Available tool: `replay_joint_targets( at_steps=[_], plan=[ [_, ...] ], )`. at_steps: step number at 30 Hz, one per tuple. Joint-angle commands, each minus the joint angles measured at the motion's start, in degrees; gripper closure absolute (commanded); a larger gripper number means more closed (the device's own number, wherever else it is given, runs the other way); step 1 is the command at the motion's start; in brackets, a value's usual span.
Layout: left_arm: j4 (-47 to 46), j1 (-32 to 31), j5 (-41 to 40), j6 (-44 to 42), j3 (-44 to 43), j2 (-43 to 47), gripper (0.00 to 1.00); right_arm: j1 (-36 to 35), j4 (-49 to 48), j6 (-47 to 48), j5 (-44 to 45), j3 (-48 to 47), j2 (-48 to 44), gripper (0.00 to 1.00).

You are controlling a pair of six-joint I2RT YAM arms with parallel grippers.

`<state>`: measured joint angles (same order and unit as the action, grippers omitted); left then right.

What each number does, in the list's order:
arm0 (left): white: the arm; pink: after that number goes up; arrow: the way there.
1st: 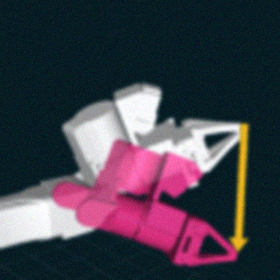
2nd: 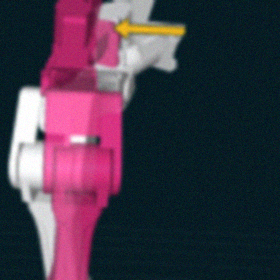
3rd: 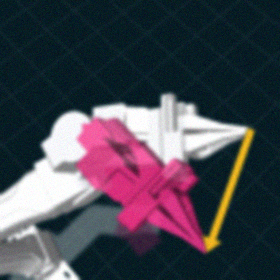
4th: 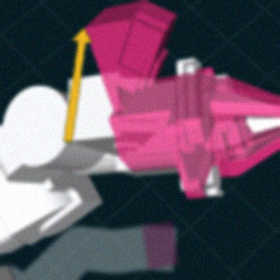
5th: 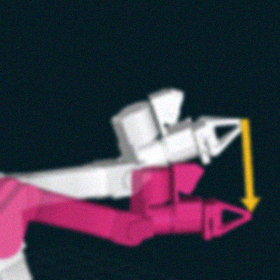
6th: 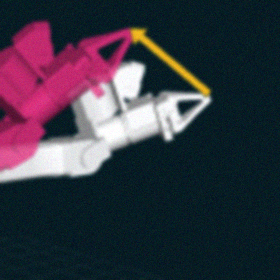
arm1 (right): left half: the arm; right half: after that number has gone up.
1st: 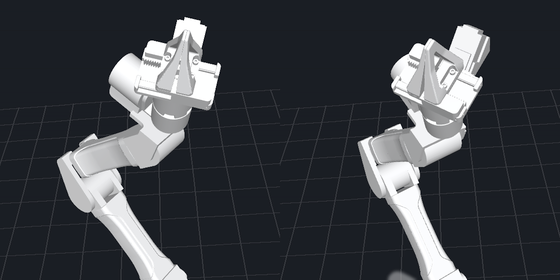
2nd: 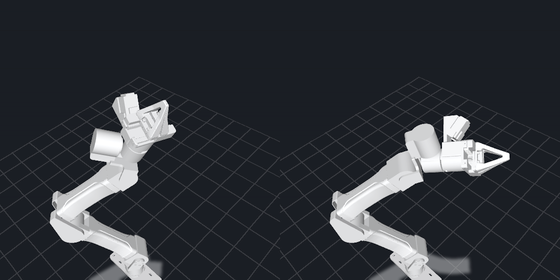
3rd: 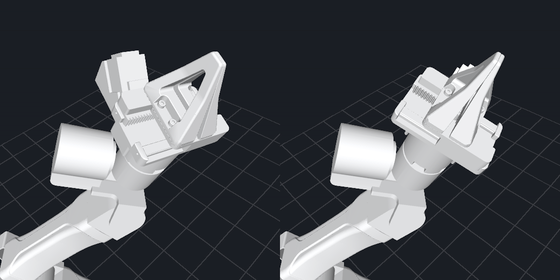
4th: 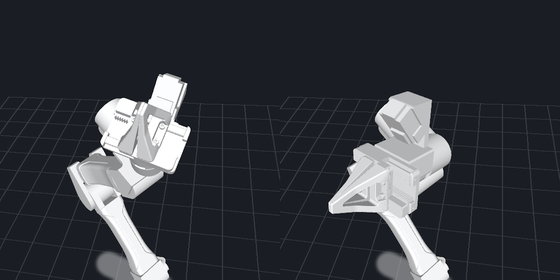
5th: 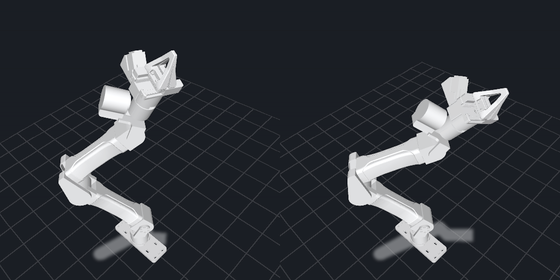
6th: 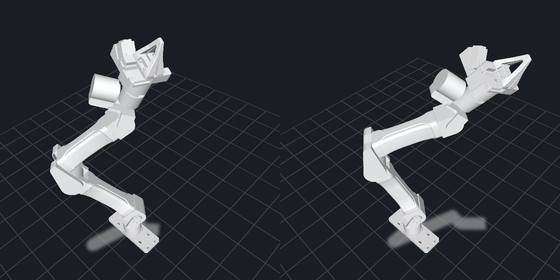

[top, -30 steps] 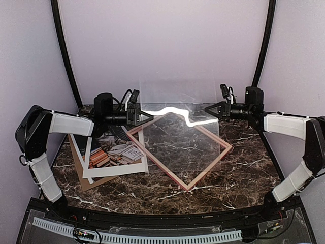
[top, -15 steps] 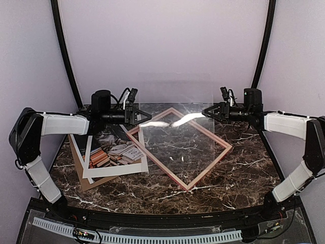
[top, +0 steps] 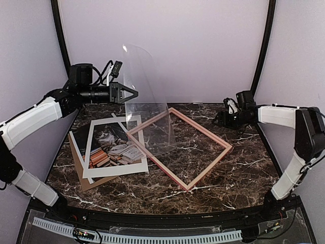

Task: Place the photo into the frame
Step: Pass from the right arm to the left, then rotate the frame body at the center of the board.

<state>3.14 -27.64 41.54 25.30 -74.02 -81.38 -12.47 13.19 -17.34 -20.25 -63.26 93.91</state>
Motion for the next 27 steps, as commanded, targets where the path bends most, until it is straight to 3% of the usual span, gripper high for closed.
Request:
replay_joint_targets(
  at_steps=[1,6,12,19,27],
  plan=[
    [9.60,-0.14,-4.72,-4.34,-3.39,5.06,1.00,-0.04,4.94,5.57,10.64,-2.76,4.11,0.25],
    [11.21,0.10,-5.87,-4.02,-4.34,7.26,1.00,-0.91,6.93,7.83,14.02,-4.26,8.59,0.24],
    [10.37,0.13,-5.90,-3.64,-4.10,6.87,1.00,-2.91,9.42,9.69,16.73,-6.24,13.17,0.33],
    [9.45,0.17,-4.55,-3.56,-3.61,5.25,1.00,-3.53,9.80,9.96,19.56,-4.95,13.77,0.54],
    [9.27,0.13,-4.84,-3.96,-3.07,4.30,1.00,-3.36,9.07,6.74,23.43,2.42,9.22,0.70]
  ],
)
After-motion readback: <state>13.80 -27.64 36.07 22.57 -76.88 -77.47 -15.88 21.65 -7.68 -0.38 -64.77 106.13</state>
